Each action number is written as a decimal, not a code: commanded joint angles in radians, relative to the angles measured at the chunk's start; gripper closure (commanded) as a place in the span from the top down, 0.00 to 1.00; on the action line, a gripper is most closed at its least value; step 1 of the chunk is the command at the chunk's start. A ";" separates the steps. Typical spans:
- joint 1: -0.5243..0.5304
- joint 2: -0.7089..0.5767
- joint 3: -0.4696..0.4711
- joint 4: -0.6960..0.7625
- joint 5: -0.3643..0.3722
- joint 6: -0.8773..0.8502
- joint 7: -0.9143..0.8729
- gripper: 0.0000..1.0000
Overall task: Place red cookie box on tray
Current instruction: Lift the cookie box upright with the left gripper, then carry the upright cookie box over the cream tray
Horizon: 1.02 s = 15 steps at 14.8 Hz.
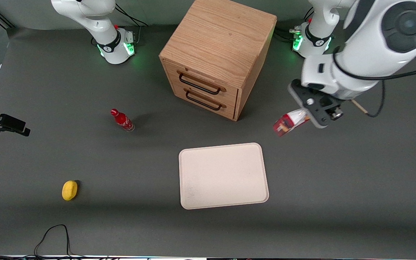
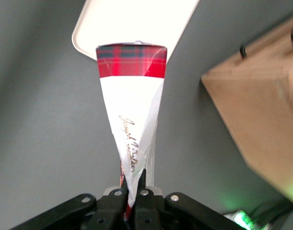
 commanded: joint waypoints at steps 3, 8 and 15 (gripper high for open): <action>-0.115 0.227 0.005 0.232 -0.004 0.022 -0.575 0.00; -0.147 0.342 0.008 0.237 0.002 0.196 -1.022 0.00; -0.152 0.494 0.013 0.208 0.123 0.367 -1.151 0.00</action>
